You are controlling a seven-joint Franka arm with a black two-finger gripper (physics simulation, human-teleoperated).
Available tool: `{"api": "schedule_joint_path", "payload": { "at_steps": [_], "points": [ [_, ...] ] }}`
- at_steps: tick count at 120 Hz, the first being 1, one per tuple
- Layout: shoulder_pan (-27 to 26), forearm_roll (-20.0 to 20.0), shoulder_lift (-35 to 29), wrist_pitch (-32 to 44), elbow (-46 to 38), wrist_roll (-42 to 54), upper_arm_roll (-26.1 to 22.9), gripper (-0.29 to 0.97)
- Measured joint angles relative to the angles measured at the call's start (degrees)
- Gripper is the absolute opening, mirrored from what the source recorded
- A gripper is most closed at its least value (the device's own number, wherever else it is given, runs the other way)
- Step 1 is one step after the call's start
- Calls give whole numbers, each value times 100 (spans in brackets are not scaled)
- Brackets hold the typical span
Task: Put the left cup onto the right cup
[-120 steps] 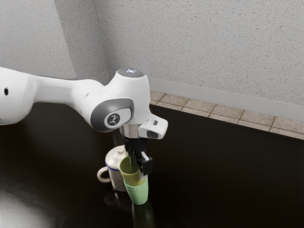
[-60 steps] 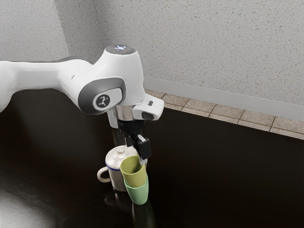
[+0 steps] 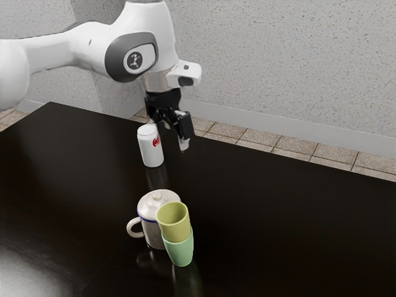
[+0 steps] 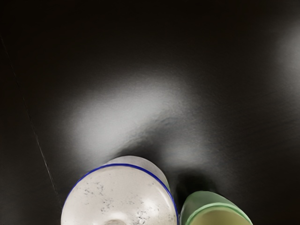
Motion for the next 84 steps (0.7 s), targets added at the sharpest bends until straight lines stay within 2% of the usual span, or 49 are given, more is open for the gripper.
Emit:
{"api": "schedule_joint_path", "payload": {
  "at_steps": [15, 29, 84],
  "points": [
    [318, 26, 297, -250, 597, 2, 22, 68],
    [351, 50, 362, -443, 851, 2, 24, 68],
    [352, 5, 326, -713, 911, -7, 84, 68]
  ]
}}
